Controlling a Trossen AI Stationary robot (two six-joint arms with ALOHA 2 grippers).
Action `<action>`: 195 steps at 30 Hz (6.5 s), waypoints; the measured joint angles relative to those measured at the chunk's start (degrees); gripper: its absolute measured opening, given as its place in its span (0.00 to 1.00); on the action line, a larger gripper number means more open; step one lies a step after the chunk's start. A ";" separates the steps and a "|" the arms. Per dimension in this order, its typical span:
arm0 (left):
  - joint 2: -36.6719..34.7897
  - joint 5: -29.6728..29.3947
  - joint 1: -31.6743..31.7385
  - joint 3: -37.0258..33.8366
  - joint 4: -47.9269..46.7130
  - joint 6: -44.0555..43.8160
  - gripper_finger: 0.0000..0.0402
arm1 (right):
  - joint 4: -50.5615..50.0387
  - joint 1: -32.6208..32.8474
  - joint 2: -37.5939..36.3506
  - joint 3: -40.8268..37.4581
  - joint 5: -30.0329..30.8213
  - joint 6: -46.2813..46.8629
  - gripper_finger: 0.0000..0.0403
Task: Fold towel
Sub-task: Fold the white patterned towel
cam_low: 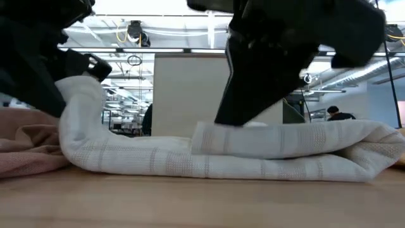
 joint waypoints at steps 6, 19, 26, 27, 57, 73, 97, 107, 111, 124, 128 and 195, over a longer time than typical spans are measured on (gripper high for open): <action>-0.02 -3.67 -0.02 4.52 -0.07 10.62 0.16 | 4.90 -0.12 2.33 -0.02 -0.99 -0.92 0.21; 0.30 0.21 4.70 10.21 3.84 30.68 0.11 | 18.66 -1.61 3.28 -0.06 -0.89 -6.31 0.21; 3.61 6.06 7.49 10.23 5.95 35.13 0.11 | 19.49 -1.39 3.65 -0.07 -2.59 -7.65 0.21; 4.17 6.65 7.74 10.23 5.93 35.13 0.11 | 19.13 -1.16 3.32 -0.09 -2.34 -8.18 0.21; 5.25 10.95 8.63 10.23 12.29 40.59 0.11 | -11.87 7.86 -2.09 -0.07 2.23 20.86 0.21; 13.79 16.59 8.63 13.36 19.00 48.41 0.11 | -9.58 6.00 0.53 -0.04 2.52 18.37 0.21; 25.22 26.08 13.39 24.45 18.30 57.72 0.11 | -8.42 5.74 0.53 -0.04 2.53 17.29 0.21; 25.22 29.07 14.56 25.23 18.72 61.80 0.11 | -6.58 5.77 0.56 -0.04 2.09 16.19 0.21; 25.22 30.05 15.76 25.34 18.53 62.15 0.11 | -6.63 5.77 0.56 -0.04 2.06 16.27 0.21; 25.22 31.54 17.16 25.40 18.54 61.95 0.11 | -8.79 6.06 -1.06 -0.04 2.00 16.24 0.23; 25.22 31.57 17.16 25.42 18.54 61.92 0.11 | -9.38 6.46 -2.32 -0.04 2.09 16.05 0.29; 25.14 28.62 15.17 25.42 20.23 59.09 0.42 | -10.15 12.38 -6.25 -0.04 18.77 27.79 0.36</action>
